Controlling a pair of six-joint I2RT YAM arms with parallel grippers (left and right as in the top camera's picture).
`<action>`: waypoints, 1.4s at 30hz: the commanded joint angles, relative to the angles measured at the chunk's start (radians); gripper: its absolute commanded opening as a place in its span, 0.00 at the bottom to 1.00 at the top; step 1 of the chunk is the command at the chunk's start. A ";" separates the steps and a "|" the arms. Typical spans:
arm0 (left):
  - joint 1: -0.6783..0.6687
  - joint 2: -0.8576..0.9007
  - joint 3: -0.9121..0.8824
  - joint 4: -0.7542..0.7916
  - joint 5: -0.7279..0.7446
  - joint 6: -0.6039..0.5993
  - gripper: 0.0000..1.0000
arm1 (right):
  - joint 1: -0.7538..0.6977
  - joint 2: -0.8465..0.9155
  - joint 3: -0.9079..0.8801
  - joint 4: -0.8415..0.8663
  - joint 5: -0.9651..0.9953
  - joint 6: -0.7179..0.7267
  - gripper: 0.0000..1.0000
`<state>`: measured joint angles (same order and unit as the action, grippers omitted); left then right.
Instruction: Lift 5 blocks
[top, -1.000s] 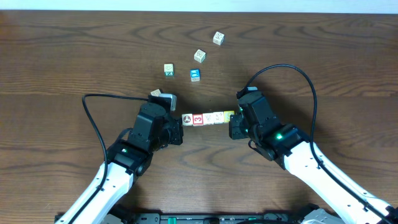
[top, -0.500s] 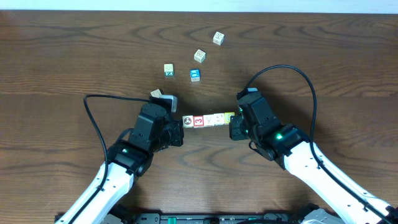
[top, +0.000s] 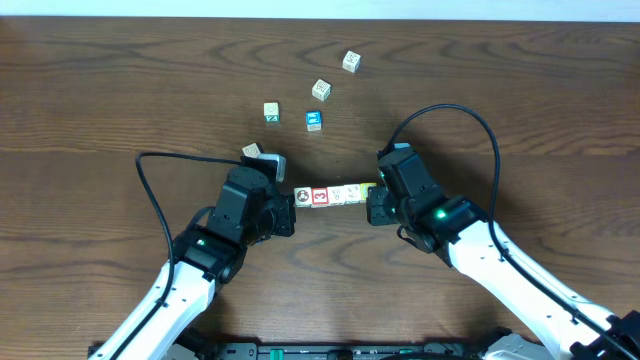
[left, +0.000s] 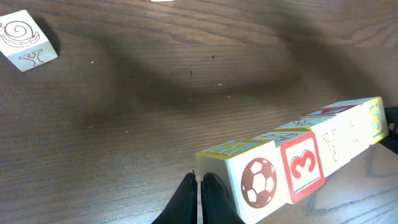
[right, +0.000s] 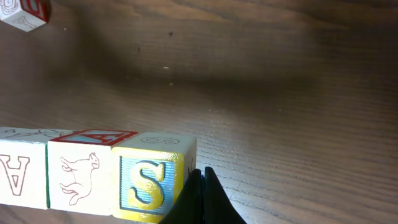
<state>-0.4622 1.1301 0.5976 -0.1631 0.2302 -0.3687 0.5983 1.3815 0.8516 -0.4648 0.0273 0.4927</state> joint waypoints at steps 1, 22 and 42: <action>-0.065 -0.002 0.069 0.029 0.233 0.007 0.07 | 0.084 0.002 0.057 0.048 -0.253 0.000 0.01; -0.067 0.066 0.068 0.037 0.233 -0.011 0.07 | 0.084 0.010 0.056 0.052 -0.253 0.000 0.01; -0.068 0.087 0.059 0.034 0.233 -0.024 0.07 | 0.148 0.087 0.056 0.122 -0.264 0.008 0.01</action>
<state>-0.4622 1.2068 0.5980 -0.1772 0.1905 -0.3767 0.6460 1.4719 0.8516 -0.4015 0.0872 0.4934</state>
